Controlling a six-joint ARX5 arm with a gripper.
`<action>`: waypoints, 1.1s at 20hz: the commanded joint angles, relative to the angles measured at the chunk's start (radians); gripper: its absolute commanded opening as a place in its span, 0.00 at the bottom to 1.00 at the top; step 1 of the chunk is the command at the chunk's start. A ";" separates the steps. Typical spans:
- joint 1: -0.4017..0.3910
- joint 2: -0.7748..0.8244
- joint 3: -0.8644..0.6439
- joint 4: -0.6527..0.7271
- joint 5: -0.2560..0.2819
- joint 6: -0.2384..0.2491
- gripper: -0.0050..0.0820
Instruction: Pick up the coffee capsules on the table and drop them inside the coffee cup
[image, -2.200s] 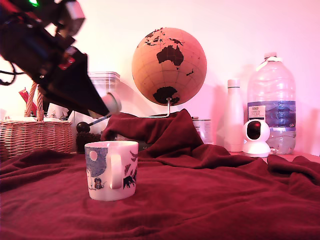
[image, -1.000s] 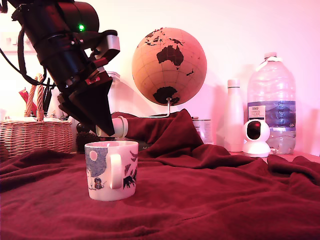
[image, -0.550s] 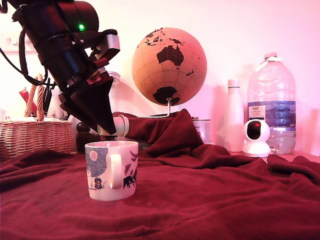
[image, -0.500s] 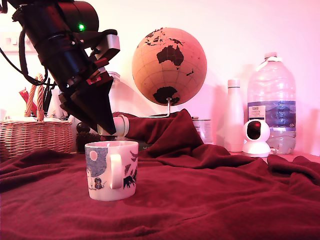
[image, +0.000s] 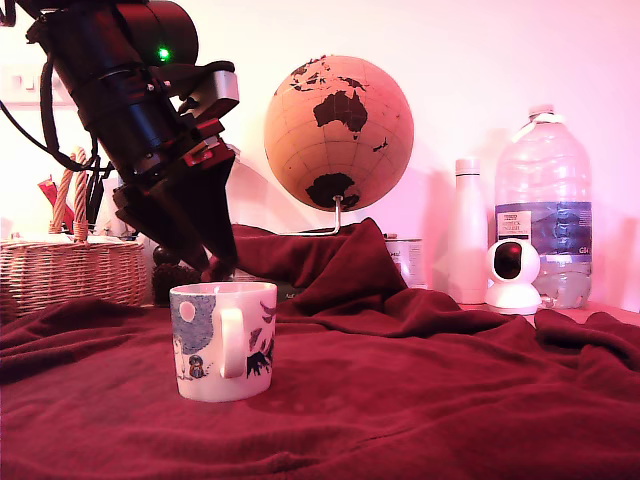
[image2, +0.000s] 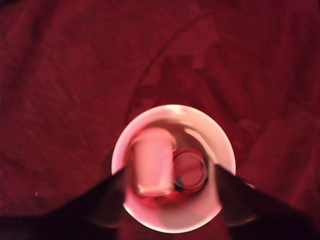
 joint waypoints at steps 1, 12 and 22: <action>-0.003 0.017 -0.002 0.000 0.002 -0.006 0.83; -0.002 0.016 -0.002 0.021 0.008 -0.015 0.04; 0.020 -0.035 -0.004 0.222 0.043 -0.089 0.04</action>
